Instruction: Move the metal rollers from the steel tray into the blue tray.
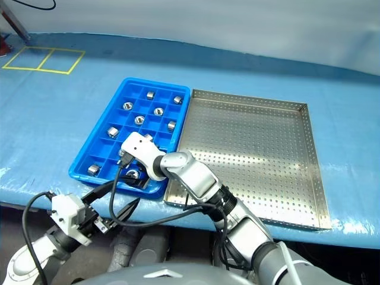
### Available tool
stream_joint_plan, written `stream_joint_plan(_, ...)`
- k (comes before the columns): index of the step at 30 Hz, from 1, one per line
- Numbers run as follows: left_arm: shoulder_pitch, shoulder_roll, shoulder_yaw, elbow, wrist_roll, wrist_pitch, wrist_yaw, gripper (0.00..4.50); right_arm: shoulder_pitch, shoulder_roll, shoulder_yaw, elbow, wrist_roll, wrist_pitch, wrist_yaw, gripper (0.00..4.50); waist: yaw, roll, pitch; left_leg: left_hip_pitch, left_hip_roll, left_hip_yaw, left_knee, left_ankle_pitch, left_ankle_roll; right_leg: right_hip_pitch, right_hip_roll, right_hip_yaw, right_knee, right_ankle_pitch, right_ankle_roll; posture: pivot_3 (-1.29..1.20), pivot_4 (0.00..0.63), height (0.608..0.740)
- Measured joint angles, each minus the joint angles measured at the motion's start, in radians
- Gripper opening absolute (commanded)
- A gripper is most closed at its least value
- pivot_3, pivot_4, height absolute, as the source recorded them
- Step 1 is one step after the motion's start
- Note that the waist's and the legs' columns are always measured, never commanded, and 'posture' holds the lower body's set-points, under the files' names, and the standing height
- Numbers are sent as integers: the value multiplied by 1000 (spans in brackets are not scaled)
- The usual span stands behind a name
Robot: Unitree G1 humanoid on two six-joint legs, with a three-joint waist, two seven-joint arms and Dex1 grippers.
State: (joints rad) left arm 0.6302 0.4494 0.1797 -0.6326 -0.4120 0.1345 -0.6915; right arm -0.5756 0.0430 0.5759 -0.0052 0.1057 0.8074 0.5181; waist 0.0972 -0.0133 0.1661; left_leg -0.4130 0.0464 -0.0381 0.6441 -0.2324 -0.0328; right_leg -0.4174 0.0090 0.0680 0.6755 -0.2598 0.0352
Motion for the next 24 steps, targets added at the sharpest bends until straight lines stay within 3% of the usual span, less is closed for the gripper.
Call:
stream_joint_plan(10, -347, 6, -155, 32, 8, 63, 0, 4500, 306, -203, -214, -362, -165, -127, -248, 4484, -27, -1, -1, 0, -1, 0, 2, 0, 0, 2, 0, 2, 0, 2, 3, 115, 150, 740)
stream_joint_plan(15, -516, 4, -237, 86, 13, 153, 15, 4500, 513, -318, -304, -512, -167, -150, -239, 4484, -70, 0, -1, 1, -1, 0, 2, 0, 0, 2, 0, 2, 0, 4, 8, 35, 150, 740)
stream_joint_plan(24, -622, 38, -337, 129, 15, 238, -51, 4500, 804, -474, -380, -721, -83, -142, -120, 4484, -146, 0, -1, 4, 0, 0, 3, 0, 1, 4, 2, 3, 2, 4, 8, -71, 150, 740)
